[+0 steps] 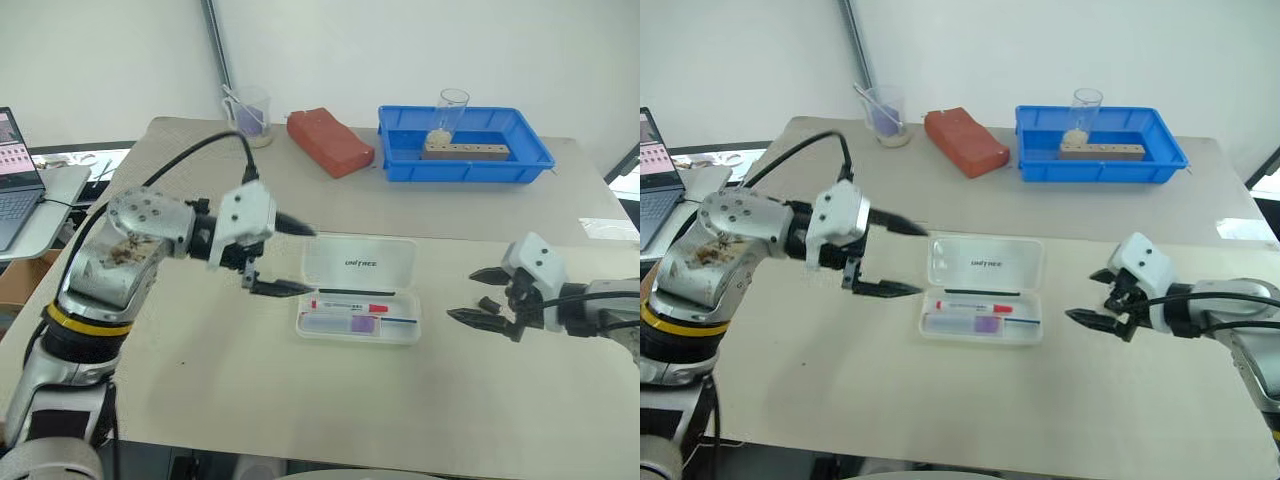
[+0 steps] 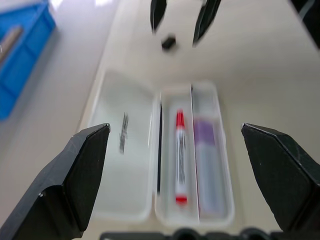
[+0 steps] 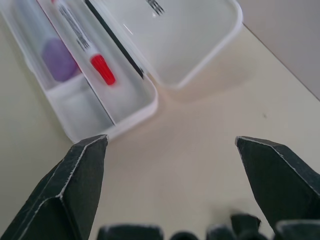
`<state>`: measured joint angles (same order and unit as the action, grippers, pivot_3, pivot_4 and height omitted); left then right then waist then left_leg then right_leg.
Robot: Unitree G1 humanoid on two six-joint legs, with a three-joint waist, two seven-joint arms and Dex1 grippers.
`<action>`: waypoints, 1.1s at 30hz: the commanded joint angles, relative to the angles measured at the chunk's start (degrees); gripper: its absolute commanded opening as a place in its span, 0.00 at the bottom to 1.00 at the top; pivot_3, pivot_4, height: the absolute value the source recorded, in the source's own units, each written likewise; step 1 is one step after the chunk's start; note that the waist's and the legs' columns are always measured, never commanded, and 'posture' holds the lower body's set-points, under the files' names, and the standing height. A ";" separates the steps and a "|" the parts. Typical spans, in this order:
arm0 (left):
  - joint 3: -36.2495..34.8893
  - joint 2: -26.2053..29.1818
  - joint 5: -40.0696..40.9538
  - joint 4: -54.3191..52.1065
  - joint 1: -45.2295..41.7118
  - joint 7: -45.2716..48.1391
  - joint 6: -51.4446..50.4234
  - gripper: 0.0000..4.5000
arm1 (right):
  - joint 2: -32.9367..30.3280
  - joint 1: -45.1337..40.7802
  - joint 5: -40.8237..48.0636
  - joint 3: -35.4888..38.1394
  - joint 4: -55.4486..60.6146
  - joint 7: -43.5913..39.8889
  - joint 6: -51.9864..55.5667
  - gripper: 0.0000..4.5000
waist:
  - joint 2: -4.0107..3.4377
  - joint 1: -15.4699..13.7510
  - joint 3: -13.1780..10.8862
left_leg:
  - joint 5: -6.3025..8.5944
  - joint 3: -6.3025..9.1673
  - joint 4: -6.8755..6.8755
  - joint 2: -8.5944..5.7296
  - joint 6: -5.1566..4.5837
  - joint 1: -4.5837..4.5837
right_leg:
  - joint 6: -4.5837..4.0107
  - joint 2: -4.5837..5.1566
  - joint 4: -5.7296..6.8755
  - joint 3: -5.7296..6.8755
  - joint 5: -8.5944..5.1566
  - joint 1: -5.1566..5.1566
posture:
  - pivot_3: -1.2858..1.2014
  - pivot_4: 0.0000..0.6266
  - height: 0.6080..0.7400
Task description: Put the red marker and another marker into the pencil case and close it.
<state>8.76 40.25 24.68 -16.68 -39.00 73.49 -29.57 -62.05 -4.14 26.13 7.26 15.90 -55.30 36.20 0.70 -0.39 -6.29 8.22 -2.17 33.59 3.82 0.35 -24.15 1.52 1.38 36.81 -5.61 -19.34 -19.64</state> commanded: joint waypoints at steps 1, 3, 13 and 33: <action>0.40 -3.22 2.93 -4.57 -1.57 -1.33 0.87 0.99 | -1.16 -1.43 -3.40 -1.15 -5.03 -2.94 -4.46 1.00 | -0.02 0.09 -0.04 | 0.07 0.01 0.12 0.02 -0.11 0.00 | -0.05 -0.03 0.01 -0.01 0.03 0.05 | 0.52 0.24 1.00; 1.07 -4.49 3.33 -5.54 -1.45 -1.22 1.58 0.99 | -0.80 -2.83 -5.48 -2.90 -8.38 -3.76 -5.95 1.00 | -0.04 0.42 -0.11 | 0.09 0.03 0.17 0.04 -0.14 0.06 | -0.06 -0.06 0.00 -0.01 0.03 0.14 | 0.52 0.24 1.00; 2.39 -4.25 2.49 -6.50 -0.10 0.18 4.06 1.00 | 2.81 -9.84 -14.12 -9.47 -22.57 -3.63 -9.25 0.88 | -0.30 1.06 -0.28 | 0.12 0.02 0.19 0.00 -0.17 0.36 | -0.02 -0.05 -0.04 -0.05 0.00 0.45 | 0.52 0.24 1.00; 5.02 3.14 0.77 -6.26 5.26 4.42 4.07 1.00 | 5.34 -13.50 -6.45 -9.94 1.56 -7.75 -0.02 0.05 | -0.44 1.52 -0.33 | 0.13 0.04 0.15 0.02 -0.16 0.41 | 0.03 -0.07 -0.03 -0.08 -0.03 0.50 | 0.52 0.24 1.00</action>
<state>12.82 42.30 26.63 -21.98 -34.49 76.55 -26.37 -57.27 -15.63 17.77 -2.11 12.71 -63.14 33.85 0.26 1.12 -6.61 8.35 -2.13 33.74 3.84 0.19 -23.74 1.55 1.31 36.78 -5.69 -19.37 -19.14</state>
